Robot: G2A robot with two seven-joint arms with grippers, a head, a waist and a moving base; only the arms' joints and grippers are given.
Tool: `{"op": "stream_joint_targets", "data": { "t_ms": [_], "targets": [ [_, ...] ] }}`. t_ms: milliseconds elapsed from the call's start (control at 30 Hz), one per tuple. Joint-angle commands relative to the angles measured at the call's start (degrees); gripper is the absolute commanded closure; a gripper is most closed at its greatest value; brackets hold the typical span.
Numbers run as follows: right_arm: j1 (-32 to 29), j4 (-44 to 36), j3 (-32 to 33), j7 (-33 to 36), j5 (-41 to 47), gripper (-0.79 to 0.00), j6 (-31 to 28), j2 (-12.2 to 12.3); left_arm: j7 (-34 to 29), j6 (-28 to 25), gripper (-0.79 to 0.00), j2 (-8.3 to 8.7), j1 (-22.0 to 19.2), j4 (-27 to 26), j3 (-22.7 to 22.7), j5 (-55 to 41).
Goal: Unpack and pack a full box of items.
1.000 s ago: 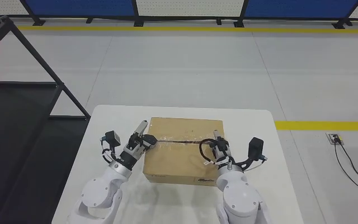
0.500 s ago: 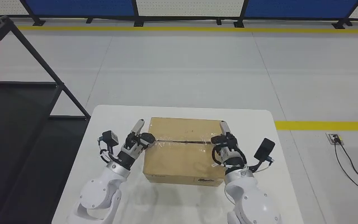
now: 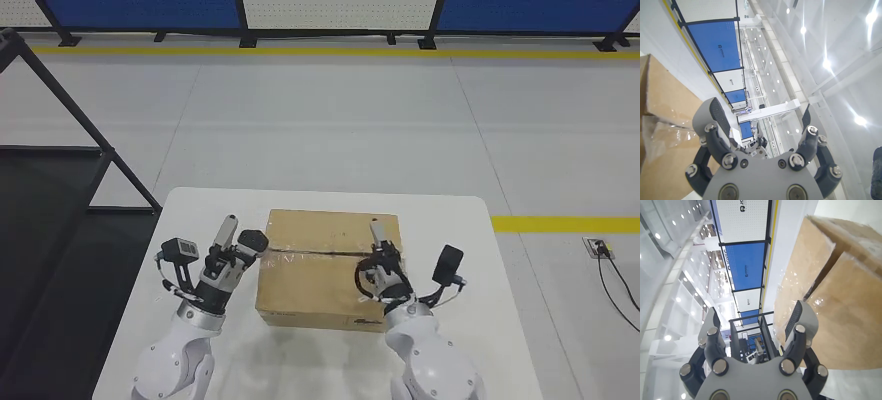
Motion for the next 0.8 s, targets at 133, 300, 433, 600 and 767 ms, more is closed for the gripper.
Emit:
{"op": "stream_joint_targets", "data": {
  "t_ms": [133,300,433,600,767],
  "targets": [
    [8.1,6.8,-5.8,-0.6,-1.8,0.0,5.7,-1.2,1.5,-1.1,-0.785,-0.24,0.7,0.5,0.1,-0.5],
    [11.7,11.1,-6.9,-0.5,-0.7,0.0,9.0,-2.1,1.5,-1.9,-0.785,-0.3,1.9,1.0,-0.5,-1.1],
    [14.4,15.5,-6.8,-1.0,-1.0,0.0,11.2,-2.6,1.0,-2.3,-0.785,-0.33,2.3,0.9,-0.8,-1.5],
    [16.6,18.6,-7.0,-1.6,-0.8,0.0,14.4,-3.2,0.5,-2.0,-0.785,-0.39,2.4,1.0,-0.9,-1.7],
    [17.4,19.3,-7.1,-2.9,-2.1,0.0,16.5,-3.7,-0.4,-1.3,-0.785,-0.49,1.5,1.8,-0.4,-1.6]
  ]
}}
